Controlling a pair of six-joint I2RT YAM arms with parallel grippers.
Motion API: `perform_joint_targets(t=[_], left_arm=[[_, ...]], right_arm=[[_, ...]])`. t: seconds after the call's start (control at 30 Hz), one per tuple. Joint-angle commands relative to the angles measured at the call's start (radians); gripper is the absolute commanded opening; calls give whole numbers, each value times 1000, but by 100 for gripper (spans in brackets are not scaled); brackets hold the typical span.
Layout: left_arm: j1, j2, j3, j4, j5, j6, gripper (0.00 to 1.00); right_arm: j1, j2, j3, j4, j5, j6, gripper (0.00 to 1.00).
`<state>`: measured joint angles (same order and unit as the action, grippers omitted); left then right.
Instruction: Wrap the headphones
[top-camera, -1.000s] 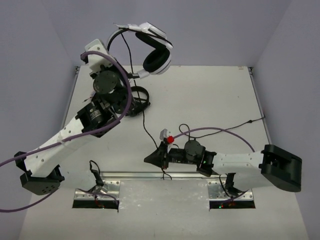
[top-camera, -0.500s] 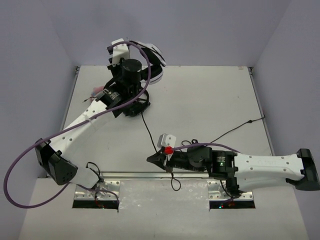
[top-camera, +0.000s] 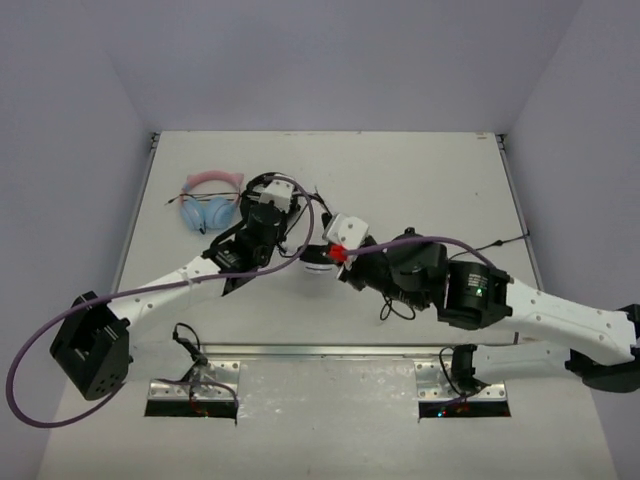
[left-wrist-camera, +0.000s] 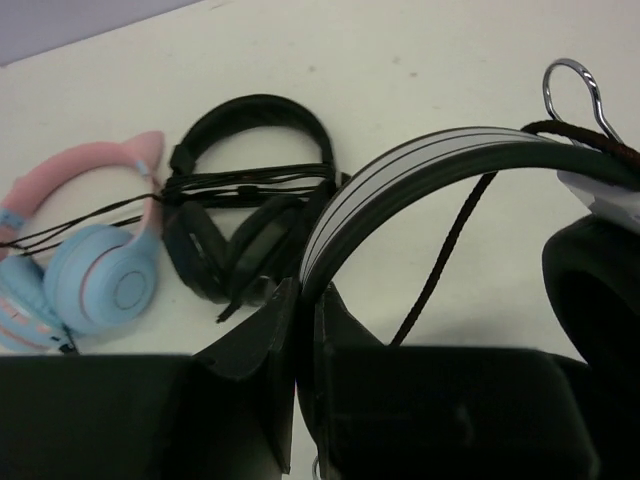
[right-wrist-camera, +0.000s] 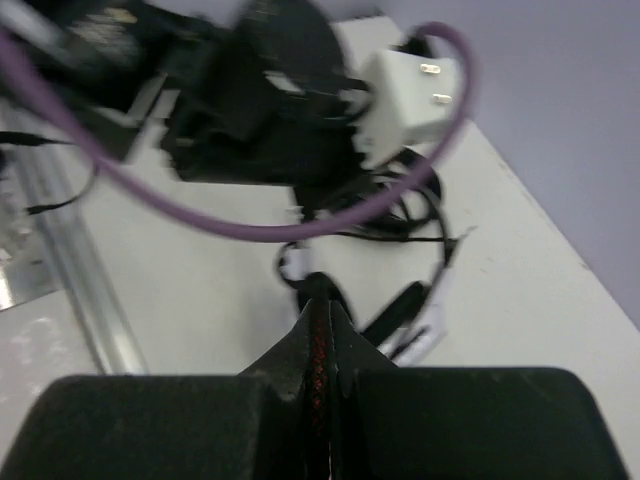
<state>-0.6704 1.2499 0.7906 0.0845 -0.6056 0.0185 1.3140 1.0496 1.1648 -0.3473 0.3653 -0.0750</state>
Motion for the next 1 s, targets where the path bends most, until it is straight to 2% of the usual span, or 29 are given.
perform_joint_targets(t=[0.0, 0.07, 0.17, 0.2, 0.27, 0.43, 0.63, 0.77, 0.87, 0.97], left_arm=[[-18, -145, 1, 187, 314, 3, 0], [-24, -222, -34, 149, 387, -6, 1], [-105, -280, -47, 20, 405, 23, 0], [-171, -288, -42, -17, 342, 31, 0], [-208, -331, -36, -83, 250, 20, 0], [-215, -429, 19, -274, 247, -8, 0], [-216, -377, 87, -457, 351, -5, 0], [-216, -423, 100, -520, 178, -55, 1], [-216, -420, 140, -606, 164, -74, 0], [-216, -428, 179, -646, 161, -89, 0]], right_arm=[[-192, -23, 67, -74, 18, -100, 1], [-260, -31, 76, -70, -5, -118, 1], [-335, 4, 127, -68, 1, -172, 1], [-364, 18, 143, -82, 1, -196, 1], [-412, 52, 170, -84, 7, -216, 1], [-518, 79, 180, -64, -40, -210, 1], [-594, 144, 237, -81, -57, -178, 1], [-705, 119, 144, -27, -78, -97, 1], [-771, 92, 64, 13, -152, -46, 1], [-783, 87, 20, 42, -178, -5, 1]])
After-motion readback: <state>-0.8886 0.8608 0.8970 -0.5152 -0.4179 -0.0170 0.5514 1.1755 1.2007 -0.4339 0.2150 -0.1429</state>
